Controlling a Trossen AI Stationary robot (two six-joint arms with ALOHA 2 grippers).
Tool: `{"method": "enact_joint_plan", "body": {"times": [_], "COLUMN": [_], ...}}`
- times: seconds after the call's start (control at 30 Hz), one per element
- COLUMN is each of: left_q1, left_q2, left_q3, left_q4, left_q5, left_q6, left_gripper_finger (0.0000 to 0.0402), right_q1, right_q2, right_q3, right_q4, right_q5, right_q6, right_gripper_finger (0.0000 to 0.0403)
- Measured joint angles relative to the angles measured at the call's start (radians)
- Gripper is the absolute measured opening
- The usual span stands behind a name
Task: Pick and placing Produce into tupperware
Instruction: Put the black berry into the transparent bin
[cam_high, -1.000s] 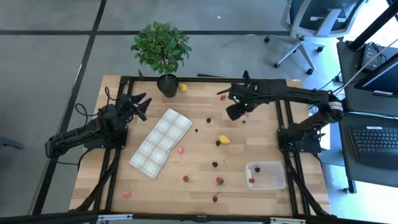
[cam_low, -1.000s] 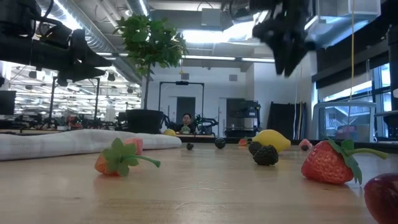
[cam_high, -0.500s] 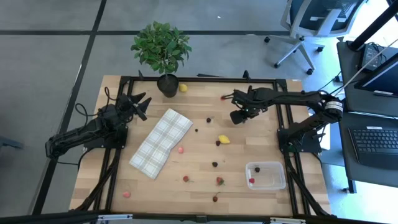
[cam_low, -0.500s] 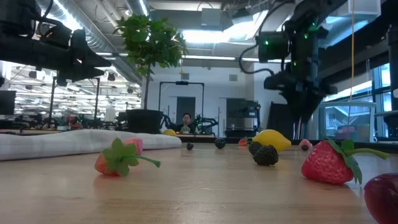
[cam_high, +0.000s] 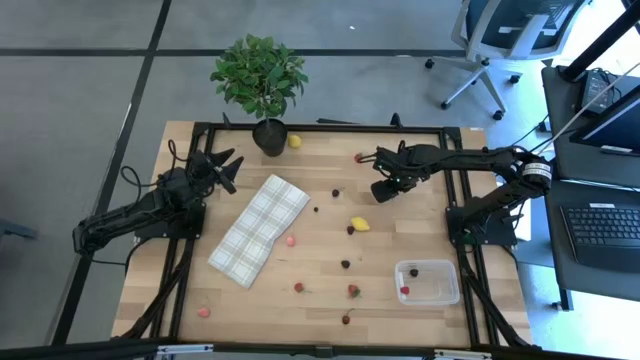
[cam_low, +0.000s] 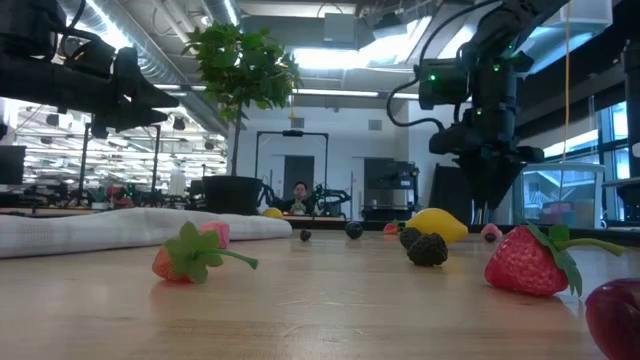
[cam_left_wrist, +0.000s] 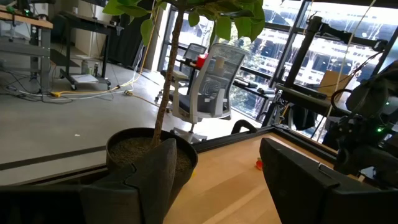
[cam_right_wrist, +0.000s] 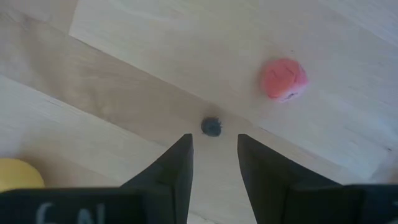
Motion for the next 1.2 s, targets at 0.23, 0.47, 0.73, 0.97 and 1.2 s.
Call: {"method": "enact_joint_plan", "body": {"times": [0.23,0.47,0.73,0.97,1.2], "left_q1": [0.000,0.000,0.000,0.000,0.000], "left_q2": [0.000,0.000,0.000,0.000,0.000], "left_q3": [0.000,0.000,0.000,0.000,0.000], "left_q4": [0.000,0.000,0.000,0.000,0.000], "left_q5": [0.000,0.000,0.000,0.000,0.000], "left_q6": [0.000,0.000,0.000,0.000,0.000], "left_gripper_finger": [0.0225,0.0225,0.0225,0.0225,0.0225], "right_q1": [0.000,0.000,0.014,0.020,0.020], "right_q2": [0.000,0.000,0.000,0.000,0.000], "right_q3": [0.000,0.000,0.000,0.000,-0.031], "right_q4": [0.001,0.002,0.013,0.024,0.065], "right_q5": [-0.007,-0.007,-0.008,-0.009,-0.009], "right_q6": [0.000,-0.002,0.031,0.101,0.103], "right_gripper_finger": [0.0132,0.0182,0.0222,0.0213,0.0191]}}
